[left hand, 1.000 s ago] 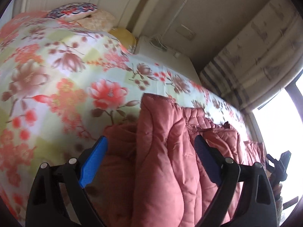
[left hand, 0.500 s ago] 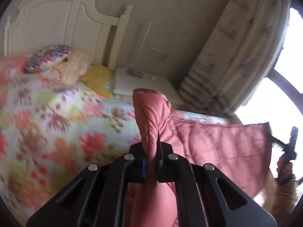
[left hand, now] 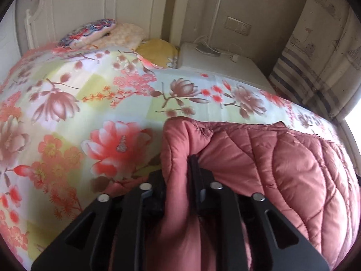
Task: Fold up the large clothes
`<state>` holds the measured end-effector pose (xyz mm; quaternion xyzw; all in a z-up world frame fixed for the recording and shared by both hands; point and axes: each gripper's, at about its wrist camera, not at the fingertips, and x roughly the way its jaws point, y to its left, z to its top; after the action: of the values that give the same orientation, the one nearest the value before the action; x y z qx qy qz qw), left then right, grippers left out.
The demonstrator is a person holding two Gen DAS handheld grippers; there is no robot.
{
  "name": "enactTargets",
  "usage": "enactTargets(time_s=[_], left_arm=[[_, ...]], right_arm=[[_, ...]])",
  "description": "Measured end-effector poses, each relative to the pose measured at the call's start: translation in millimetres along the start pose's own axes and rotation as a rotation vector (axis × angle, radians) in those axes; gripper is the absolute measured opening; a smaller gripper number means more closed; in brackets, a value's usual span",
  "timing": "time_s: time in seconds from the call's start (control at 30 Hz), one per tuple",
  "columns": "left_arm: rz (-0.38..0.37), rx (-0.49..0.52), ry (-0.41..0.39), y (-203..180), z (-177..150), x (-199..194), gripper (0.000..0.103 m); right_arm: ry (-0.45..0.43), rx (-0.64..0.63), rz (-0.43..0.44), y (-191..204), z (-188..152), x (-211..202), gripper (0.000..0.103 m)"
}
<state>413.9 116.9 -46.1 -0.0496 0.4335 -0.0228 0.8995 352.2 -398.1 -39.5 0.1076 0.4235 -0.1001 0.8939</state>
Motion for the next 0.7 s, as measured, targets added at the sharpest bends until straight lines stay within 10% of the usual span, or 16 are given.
enactTargets(time_s=[0.2, 0.47, 0.7], left_arm=[[0.155, 0.045, -0.015, -13, 6, -8, 0.079], [0.121, 0.115, -0.394, -58, 16, -128, 0.101], [0.042, 0.382, -0.247, -157, -8, -96, 0.101]], right_arm=[[0.033, 0.105, -0.036, -18, 2, 1, 0.075], [-0.206, 0.132, 0.170, -14, 22, -95, 0.083], [-0.155, -0.328, 0.254, 132, -11, -105, 0.086]])
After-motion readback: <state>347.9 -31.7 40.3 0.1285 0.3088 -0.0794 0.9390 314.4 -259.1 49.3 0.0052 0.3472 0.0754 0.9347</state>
